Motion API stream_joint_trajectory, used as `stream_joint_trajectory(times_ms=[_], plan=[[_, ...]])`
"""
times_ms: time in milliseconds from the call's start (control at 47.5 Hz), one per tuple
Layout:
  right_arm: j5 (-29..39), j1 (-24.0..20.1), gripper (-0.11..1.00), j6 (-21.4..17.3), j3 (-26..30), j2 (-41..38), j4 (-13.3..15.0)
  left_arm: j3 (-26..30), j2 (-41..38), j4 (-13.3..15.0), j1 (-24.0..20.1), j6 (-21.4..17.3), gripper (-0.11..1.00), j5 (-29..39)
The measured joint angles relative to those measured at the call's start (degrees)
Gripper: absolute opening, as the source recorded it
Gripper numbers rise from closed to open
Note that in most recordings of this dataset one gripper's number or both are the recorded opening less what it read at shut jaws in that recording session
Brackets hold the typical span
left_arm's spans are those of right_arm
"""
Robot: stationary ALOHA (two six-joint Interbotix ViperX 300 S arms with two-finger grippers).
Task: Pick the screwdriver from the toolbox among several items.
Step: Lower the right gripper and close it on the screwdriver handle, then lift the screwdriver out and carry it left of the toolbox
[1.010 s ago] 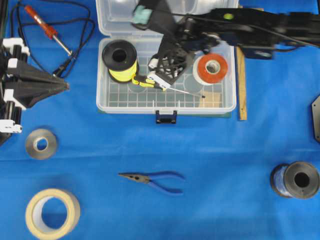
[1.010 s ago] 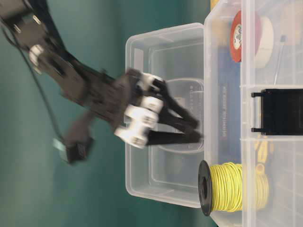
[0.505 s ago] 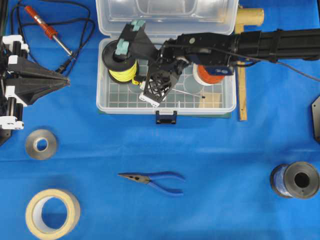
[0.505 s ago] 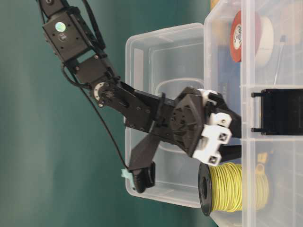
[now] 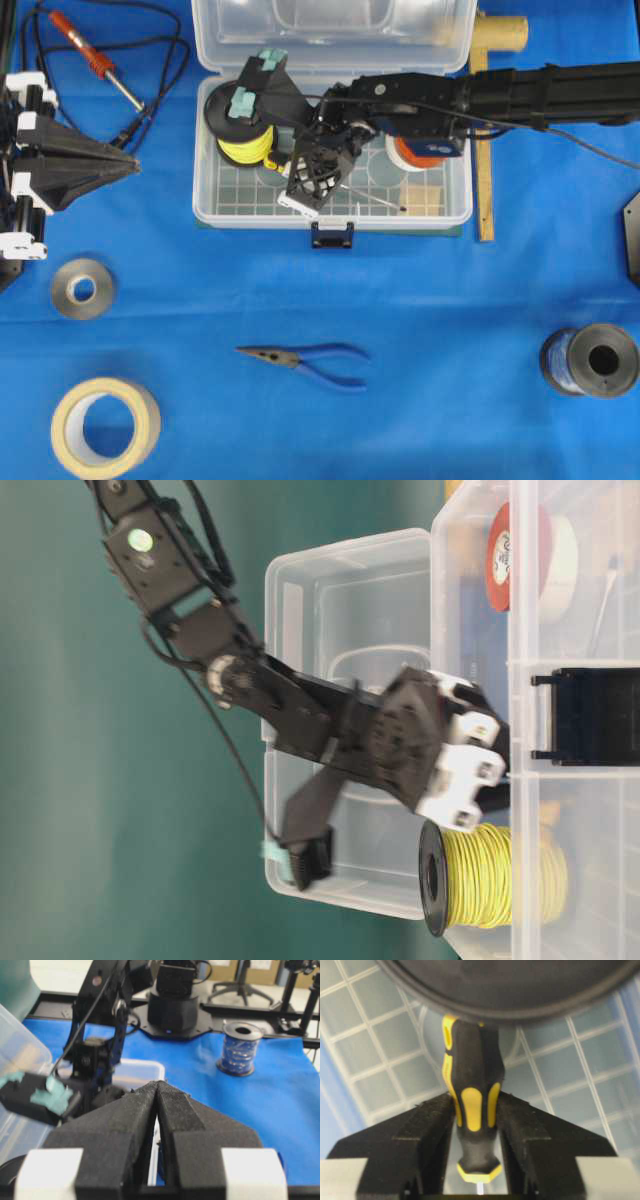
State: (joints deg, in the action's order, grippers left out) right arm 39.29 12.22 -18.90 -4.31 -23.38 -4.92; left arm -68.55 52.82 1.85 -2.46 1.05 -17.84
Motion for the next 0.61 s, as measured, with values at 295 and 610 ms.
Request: stream_joint_trajectory(times_ms=[295,610], plan=[[6.42,-1.85,0.27,-0.70,-0.18,13.97,2.37,0.00,0.09,-0.09,-0.35,0.00,0.00,0.26],[10.72,-11.87,0.27,-5.45,-0.18,20.74,5.80,0.00,0.18,0.00,-0.44,0.00,0.00,0.26]])
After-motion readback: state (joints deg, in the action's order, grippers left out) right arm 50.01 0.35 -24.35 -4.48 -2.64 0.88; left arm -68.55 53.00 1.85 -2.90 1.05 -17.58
